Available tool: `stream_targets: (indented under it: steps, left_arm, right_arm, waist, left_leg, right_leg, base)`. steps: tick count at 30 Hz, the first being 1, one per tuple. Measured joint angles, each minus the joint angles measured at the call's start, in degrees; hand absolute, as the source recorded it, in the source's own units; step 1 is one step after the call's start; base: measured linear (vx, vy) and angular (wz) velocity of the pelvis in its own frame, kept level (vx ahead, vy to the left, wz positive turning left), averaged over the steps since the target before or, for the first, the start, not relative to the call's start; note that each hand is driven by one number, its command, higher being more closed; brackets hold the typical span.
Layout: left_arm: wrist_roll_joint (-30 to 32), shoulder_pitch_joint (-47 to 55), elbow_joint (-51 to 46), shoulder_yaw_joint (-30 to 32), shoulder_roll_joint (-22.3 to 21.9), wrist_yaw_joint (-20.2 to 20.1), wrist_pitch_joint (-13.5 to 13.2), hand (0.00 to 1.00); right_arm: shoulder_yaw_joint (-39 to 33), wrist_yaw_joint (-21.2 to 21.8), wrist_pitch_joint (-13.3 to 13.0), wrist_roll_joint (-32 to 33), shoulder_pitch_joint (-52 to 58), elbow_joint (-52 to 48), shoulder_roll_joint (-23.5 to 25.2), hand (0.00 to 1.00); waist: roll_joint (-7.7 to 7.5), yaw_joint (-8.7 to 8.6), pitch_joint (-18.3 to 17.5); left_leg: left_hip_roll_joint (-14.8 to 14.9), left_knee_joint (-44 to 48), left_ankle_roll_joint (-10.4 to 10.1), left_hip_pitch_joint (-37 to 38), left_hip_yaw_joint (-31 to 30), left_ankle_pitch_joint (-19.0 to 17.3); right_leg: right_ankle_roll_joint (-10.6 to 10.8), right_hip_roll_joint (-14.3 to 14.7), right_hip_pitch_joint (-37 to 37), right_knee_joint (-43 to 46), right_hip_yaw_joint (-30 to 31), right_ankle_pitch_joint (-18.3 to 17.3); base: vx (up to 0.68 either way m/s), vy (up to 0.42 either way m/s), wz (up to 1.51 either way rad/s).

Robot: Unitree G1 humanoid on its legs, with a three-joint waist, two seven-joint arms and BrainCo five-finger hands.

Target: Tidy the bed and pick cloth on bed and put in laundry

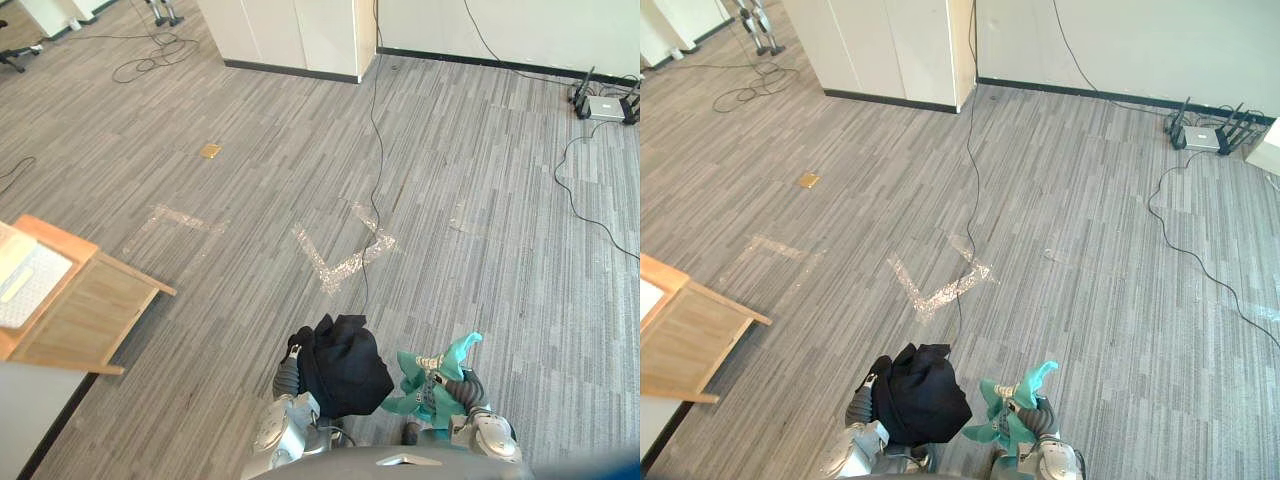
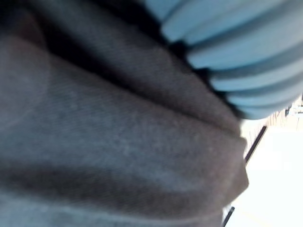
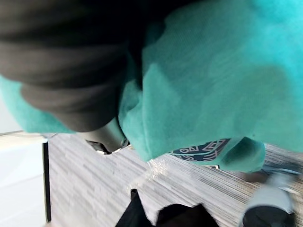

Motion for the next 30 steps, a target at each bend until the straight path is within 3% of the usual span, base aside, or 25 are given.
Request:
stream_targets:
  steps: [1, 2, 3, 4, 5, 6, 8, 9, 10, 11, 12, 15, 18, 19, 21, 22, 23, 25, 26, 27, 28, 30]
  left_arm:
    - [0.0, -0.09, 0.05, 0.03, 0.36, 0.22, 0.04, 1.0]
    - [-0.01, -0.18, -0.25, 0.27, 0.83, 0.37, -0.16, 1.0]
    - [-0.08, -0.57, -0.29, 0.41, 1.01, 0.47, -0.09, 1.0]
    - [-0.13, -0.64, -0.33, 0.46, 0.97, 0.48, -0.07, 1.0]
    - [-1.21, -0.06, -0.79, 0.58, 0.35, 0.7, -0.13, 1.0]
    - [-1.79, 0.71, -1.44, 0.64, -0.55, 1.03, -0.08, 1.0]
    - [-2.11, 0.84, -1.53, 0.58, -0.39, 1.11, -0.09, 1.0]
    - [-2.35, 0.99, -1.49, 0.54, -0.2, 1.12, -0.07, 1.0]
    - [-2.51, 1.2, -1.47, 0.54, 0.14, 1.18, 0.01, 1.0]
    - [-2.9, 1.31, -1.34, 0.49, 0.37, 1.26, 0.06, 1.0]
    - [-3.6, 1.35, -1.13, 0.31, 1.38, 1.45, 0.61, 1.0]
    - [-3.77, 2.07, -1.15, 0.0, 2.33, 1.56, 0.93, 1.0]
    - [-3.6, 2.27, -1.13, 0.12, 2.51, 1.57, 0.97, 1.0]
    - [-3.43, 2.39, -1.09, 0.12, 2.52, 1.57, 1.07, 1.0]
    - [-3.29, 2.82, -0.98, 0.44, 2.54, 1.56, 1.09, 1.0]
    - [-3.28, 2.83, -0.8, 0.67, 2.53, 1.56, 1.08, 1.0]
    - [-3.23, 2.8, 0.14, 1.52, 2.52, 1.53, 1.09, 1.0]
    - [-3.22, 2.86, 0.64, 2.74, 2.85, 1.53, 1.07, 1.0]
    - [-3.19, 1.97, 2.76, 3.28, 2.25, 1.55, 1.34, 1.0]
    - [-3.05, 2.23, 2.55, 3.57, 1.17, 1.1, 1.69, 1.0]
    - [-3.05, 2.15, 2.58, 3.57, 0.68, 0.95, 1.78, 1.0]
    - [-3.05, 2.75, 3.25, 4.06, -0.77, 0.29, 1.8, 1.0]
  right_arm:
    - [0.18, -0.23, 0.39, 0.0, 0.08, 0.27, 0.84, 1.0]
    - [0.22, -0.53, 0.31, -0.03, 0.86, 0.07, 2.38, 1.0]
    - [0.17, -0.99, 0.33, -0.02, 0.84, 0.22, 3.05, 1.0]
    - [0.19, -1.15, 0.45, -0.02, 0.81, 0.4, 3.34, 1.0]
    - [0.39, -1.32, 1.02, -0.04, 0.79, 0.69, 3.4, 1.0]
    - [0.64, -1.25, 1.1, -0.11, 0.72, 1.6, 3.27, 1.0]
    - [0.86, -1.13, 1.41, -0.36, 0.21, 2.82, 3.33, 1.0]
    - [1.21, -0.92, 1.49, -0.47, -0.23, 3.19, 3.17, 1.0]
    - [1.39, -0.85, 1.51, -0.57, -0.31, 3.38, 3.26, 1.0]
    - [1.39, -0.84, 1.5, -0.58, -0.24, 3.29, 3.27, 1.0]
    - [1.33, -0.76, 1.5, -0.58, 0.2, 3.16, 3.23, 1.0]
    - [0.9, -0.78, 1.48, -0.58, 1.97, 1.15, 2.84, 1.0]
    - [0.35, -0.77, 1.18, -0.57, 2.05, -0.95, 2.47, 1.0]
    - [0.23, -0.78, 1.07, -0.57, 1.72, -0.88, 2.15, 1.0]
    - [0.22, -0.84, 0.75, -0.56, 0.37, -0.75, 1.67, 1.0]
    - [0.24, -0.85, 0.73, -0.56, 0.08, -0.77, 1.67, 1.0]
    - [0.89, -0.81, 0.71, -0.56, -0.18, -0.85, 1.96, 1.0]
    - [1.79, -0.76, 0.78, -0.56, -0.19, -0.9, 2.67, 1.0]
    - [2.24, -0.53, 1.0, -0.57, -1.18, -0.83, 2.22, 1.0]
    - [1.76, -0.58, 1.18, -0.61, -2.46, -0.71, 1.38, 1.0]
    - [1.36, -0.52, 1.21, -0.64, -2.54, -0.77, 1.31, 1.0]
    - [1.96, 0.14, 1.69, -1.02, -1.94, -1.41, 0.4, 1.0]
  waist:
    - [-1.79, -0.26, -0.26]
    - [-4.22, -0.05, -0.92]
    - [-5.54, -0.23, -0.88]
    - [-5.71, -0.33, -0.88]
    - [-5.6, -0.14, -0.92]
    - [-5.01, 0.3, -1.23]
    - [-5.44, 1.04, -1.54]
    - [-6.31, 1.46, -2.19]
    - [-7.08, 1.3, -2.7]
    - [-7.59, 1.06, -2.97]
    - [-7.98, 0.19, -3.03]
    - [-7.35, -0.72, -3.06]
    - [-6.74, -1.51, -2.79]
    - [-6.41, -1.81, -2.77]
    - [-4.5, -1.82, -2.71]
    - [-4.3, -1.9, -2.81]
    - [-4.18, -1.75, -2.78]
    - [-5.2, -1.39, -2.85]
    - [-3.24, -0.52, -2.57]
    - [-2.15, -0.35, -2.11]
    - [-1.71, -0.6, -1.74]
    - [-0.92, -1.4, -2.21]
  left_leg:
    - [-1.14, -0.97, -0.41, 0.58, 1.1, 0.21]
    - [-2.92, -2.4, 0.0, 0.76, 3.41, 0.04]
    - [-3.45, -0.47, 0.95, -0.71, 7.59, -0.63]
    - [-3.32, 1.11, 1.88, -1.16, 10.08, -1.11]
    - [-3.38, 2.08, 4.69, -0.34, 13.6, -3.02]
    - [-3.63, 1.0, 5.83, 2.21, 14.1, -6.16]
    - [-4.98, -1.52, 5.09, 5.55, 13.76, -7.9]
    - [-6.58, -3.72, 4.24, 7.87, 12.93, -8.83]
    - [-7.74, -5.11, 4.13, 9.44, 11.78, -9.16]
    - [-8.78, -5.77, 4.36, 10.89, 9.65, -9.56]
    - [-9.44, -5.81, 5.01, 12.77, 6.86, -10.37]
    - [-8.87, -6.15, 5.2, 17.54, -0.83, -11.55]
    - [-6.8, -6.01, 5.13, 18.98, -8.71, -11.56]
    - [-6.07, -5.8, 4.97, 19.21, -9.77, -11.64]
    - [-2.55, -5.06, 1.46, 20.2, -12.38, -12.65]
    - [-1.79, -5.02, 0.59, 20.31, -13.09, -13.0]
    - [-0.15, -5.03, -2.15, 20.8, -14.32, -14.45]
    - [1.0, -5.01, -5.5, 21.57, -14.93, -16.54]
    - [3.82, -4.92, -7.63, 22.46, -15.47, -17.76]
    - [5.3, -4.96, -8.57, 22.03, -14.52, -16.4]
    - [5.36, -5.29, -8.21, 22.44, -14.54, -14.63]
    - [7.45, -6.89, -10.23, 25.43, -14.86, -10.59]
  right_leg:
    - [0.22, -1.04, 0.7, -0.73, -0.07, -0.07]
    - [1.04, -2.65, 0.96, -1.61, -0.84, -0.38]
    - [2.01, -3.73, 1.7, -2.85, -1.76, 0.27]
    - [2.72, -4.39, 1.98, -2.97, -2.21, 0.68]
    - [3.56, -4.68, 3.12, -2.0, -1.95, 1.15]
    - [4.29, -4.65, 3.51, 1.88, -1.76, 0.69]
    - [6.88, -6.04, 1.22, 11.99, -1.0, -1.04]
    - [8.93, -7.81, -3.28, 23.79, -0.06, -0.93]
    - [13.02, -9.39, -6.74, 32.64, 0.94, 1.43]
    - [14.4, -10.56, -9.77, 39.91, 1.7, 5.39]
    - [14.3, -12.0, -12.52, 48.5, 1.12, 6.38]
    - [7.72, -14.76, -17.07, 56.36, -5.21, 1.02]
    - [5.05, -13.14, -22.6, 48.03, -4.75, -2.36]
    - [5.67, -12.3, -23.22, 44.51, -3.99, -2.85]
    - [6.3, -9.3, -25.25, 28.46, 0.9, -2.16]
    - [6.53, -9.16, -25.71, 23.75, 2.17, -0.93]
    - [6.81, -9.65, -26.46, 12.51, 5.58, 4.26]
    - [8.68, -11.09, -26.69, 4.34, 7.63, 10.78]
    - [8.96, -9.01, -25.56, 5.1, 5.47, 14.49]
    - [7.31, -8.09, -25.86, 7.84, 4.03, 12.12]
    - [6.78, -8.34, -26.03, 10.94, 3.75, 10.22]
    - [5.43, -8.33, -25.4, 19.04, 1.37, 3.74]
  base:
    - [0.42, 0.156, 0.27]
    - [0.39, 0.129, 0.63]
    - [0.38, 0.15, 0.69]
    - [0.32, 0.193, 0.73]
    - [0.32, 0.231, 0.6]
    - [0.32, 0.232, 0.43]
    - [0.32, 0.206, 0.28]
    - [0.4, 0.202, 0.38]
    - [0.36, 0.143, 0.53]
    - [0.38, 0.108, 0.89]
    - [0.41, 0.056, 1.1]
    - [0.4, -0.008, 1.28]
    - [0.42, -0.177, 1.55]
    - [0.42, -0.259, 1.38]
    - [0.34, -0.264, 1.14]
    - [0.35, -0.336, 1.06]
    - [0.37, -0.417, 0.81]
    - [0.39, -0.486, 0.66]
    - [0.32, -0.466, 0.46]
    - [0.27, -0.429, 0.41]
    - [0.2, -0.367, 0.65]
    - [0.22, -0.37, 0.74]
